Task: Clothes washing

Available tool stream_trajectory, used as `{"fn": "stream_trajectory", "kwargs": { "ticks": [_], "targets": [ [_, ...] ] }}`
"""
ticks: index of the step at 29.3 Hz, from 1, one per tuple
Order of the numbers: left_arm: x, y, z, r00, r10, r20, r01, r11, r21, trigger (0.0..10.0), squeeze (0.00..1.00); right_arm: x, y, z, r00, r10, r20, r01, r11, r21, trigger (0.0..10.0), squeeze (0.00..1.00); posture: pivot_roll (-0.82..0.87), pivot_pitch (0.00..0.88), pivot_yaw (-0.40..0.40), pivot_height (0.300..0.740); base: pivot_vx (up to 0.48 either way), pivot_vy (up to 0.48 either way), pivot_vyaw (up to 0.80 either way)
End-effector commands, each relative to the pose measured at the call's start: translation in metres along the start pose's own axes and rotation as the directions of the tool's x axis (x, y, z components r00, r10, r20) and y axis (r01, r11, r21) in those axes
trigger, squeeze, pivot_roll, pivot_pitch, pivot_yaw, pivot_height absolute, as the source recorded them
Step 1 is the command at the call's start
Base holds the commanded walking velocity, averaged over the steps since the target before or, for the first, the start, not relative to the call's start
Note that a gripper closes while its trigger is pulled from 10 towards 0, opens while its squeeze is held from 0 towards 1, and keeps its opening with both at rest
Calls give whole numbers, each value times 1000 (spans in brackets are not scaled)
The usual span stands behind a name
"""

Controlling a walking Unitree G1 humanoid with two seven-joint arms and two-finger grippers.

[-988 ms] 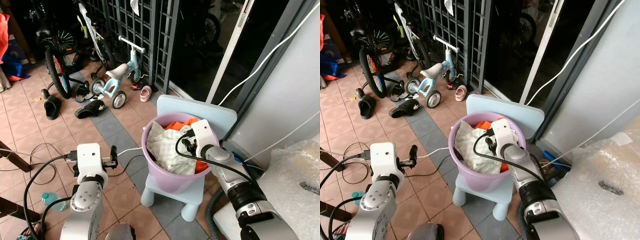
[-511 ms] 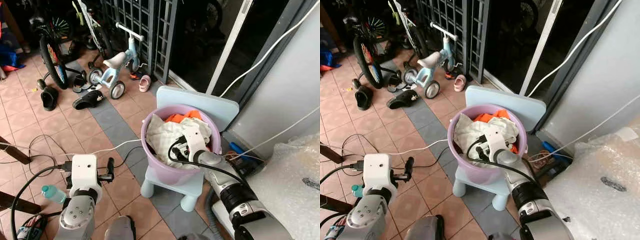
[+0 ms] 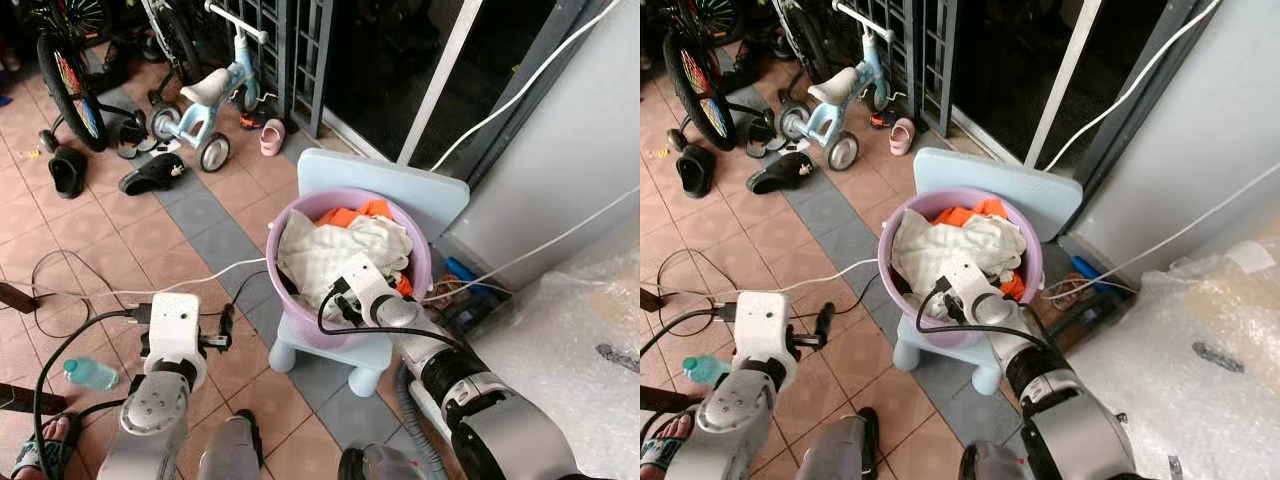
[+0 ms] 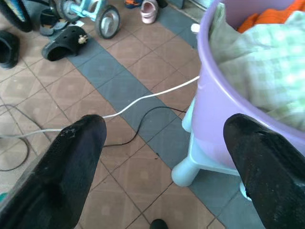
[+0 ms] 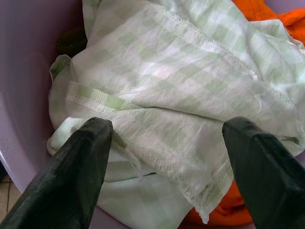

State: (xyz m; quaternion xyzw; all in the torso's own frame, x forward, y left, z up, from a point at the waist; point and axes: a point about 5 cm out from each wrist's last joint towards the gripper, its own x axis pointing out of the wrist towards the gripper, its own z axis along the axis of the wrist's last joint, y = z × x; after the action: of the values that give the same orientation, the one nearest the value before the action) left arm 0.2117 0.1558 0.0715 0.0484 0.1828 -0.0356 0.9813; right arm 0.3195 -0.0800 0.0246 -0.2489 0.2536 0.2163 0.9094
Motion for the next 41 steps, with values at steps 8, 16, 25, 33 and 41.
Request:
{"fn": "stream_trajectory", "kwargs": {
  "ticks": [8,16,25,33,41],
  "targets": [
    [6,-24,6,995,-94,13,94,995,37,10000,0,0,17,-26,992,5,-126,2,999,53,0,0,212,206,-128,740,0,0,0],
    [-5,-23,-2,996,-85,9,85,995,43,10000,0,1,17,-21,993,-27,-118,36,997,70,0,0,226,210,-136,740,0,0,0],
    [-3,-27,1,996,-86,22,85,995,46,10000,0,2,5,-15,991,-98,-96,113,980,163,0,0,222,202,-138,740,0,0,0],
    [-4,-29,0,996,-81,22,80,996,50,10000,0,2,-3,-13,987,-132,-89,149,964,220,0,0,228,192,-141,740,0,0,0],
    [3,-23,3,998,-56,40,53,996,66,10000,0,2,-15,-6,988,-144,-48,152,949,275,0,0,222,157,-138,740,0,0,0]
  ]
}}
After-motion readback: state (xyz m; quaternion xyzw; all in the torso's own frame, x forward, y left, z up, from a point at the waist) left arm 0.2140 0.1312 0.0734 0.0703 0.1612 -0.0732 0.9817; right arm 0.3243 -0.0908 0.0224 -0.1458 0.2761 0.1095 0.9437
